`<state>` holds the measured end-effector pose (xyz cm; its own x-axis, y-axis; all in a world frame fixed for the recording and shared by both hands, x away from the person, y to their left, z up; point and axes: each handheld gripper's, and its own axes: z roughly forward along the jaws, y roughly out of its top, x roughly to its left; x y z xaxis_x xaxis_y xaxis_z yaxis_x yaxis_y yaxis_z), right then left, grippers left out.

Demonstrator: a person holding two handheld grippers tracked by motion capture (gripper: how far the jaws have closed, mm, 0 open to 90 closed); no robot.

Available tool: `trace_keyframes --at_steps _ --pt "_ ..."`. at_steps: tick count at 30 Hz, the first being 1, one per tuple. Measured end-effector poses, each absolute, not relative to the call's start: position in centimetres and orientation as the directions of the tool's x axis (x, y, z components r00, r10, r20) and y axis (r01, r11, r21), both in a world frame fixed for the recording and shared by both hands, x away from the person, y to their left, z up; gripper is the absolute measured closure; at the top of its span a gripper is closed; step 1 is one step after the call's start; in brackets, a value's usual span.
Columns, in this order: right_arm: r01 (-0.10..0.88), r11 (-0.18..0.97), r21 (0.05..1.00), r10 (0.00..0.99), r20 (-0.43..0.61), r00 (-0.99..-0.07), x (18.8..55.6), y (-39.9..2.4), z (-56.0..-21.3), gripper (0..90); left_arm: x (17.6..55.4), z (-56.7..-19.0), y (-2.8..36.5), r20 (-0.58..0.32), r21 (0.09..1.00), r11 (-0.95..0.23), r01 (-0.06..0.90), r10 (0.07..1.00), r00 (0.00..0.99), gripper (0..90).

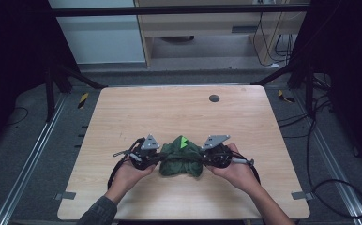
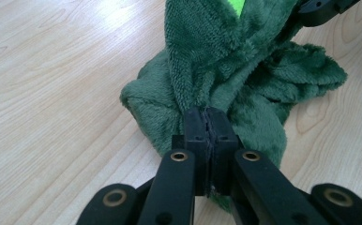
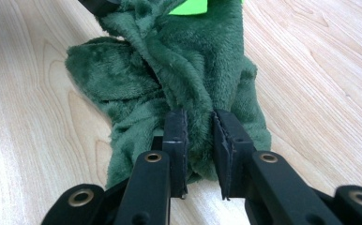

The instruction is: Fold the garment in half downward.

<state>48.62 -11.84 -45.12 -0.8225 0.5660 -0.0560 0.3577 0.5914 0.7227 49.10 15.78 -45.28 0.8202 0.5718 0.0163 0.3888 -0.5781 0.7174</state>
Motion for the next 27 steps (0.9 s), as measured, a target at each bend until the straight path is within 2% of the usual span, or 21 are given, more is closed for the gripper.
trace_keyframes --at_steps 13,21,27 --pt "0.351 0.590 0.727 0.562 -0.058 -0.825 47.6 -11.7 -45.9 75.6 47.9 -46.1 16.1 0.028 0.730 -0.573 0.373 0.570 0.821 88.2" --pt "0.343 0.598 0.725 0.554 -0.064 -0.830 46.9 -11.8 -46.4 82.0 47.3 -46.6 16.5 0.022 0.742 -0.560 0.369 0.571 0.821 87.7" --pt "0.340 0.597 0.727 0.553 -0.065 -0.831 46.3 -11.9 -46.6 81.2 46.9 -47.0 16.7 0.017 0.744 -0.555 0.372 0.573 0.820 87.9"
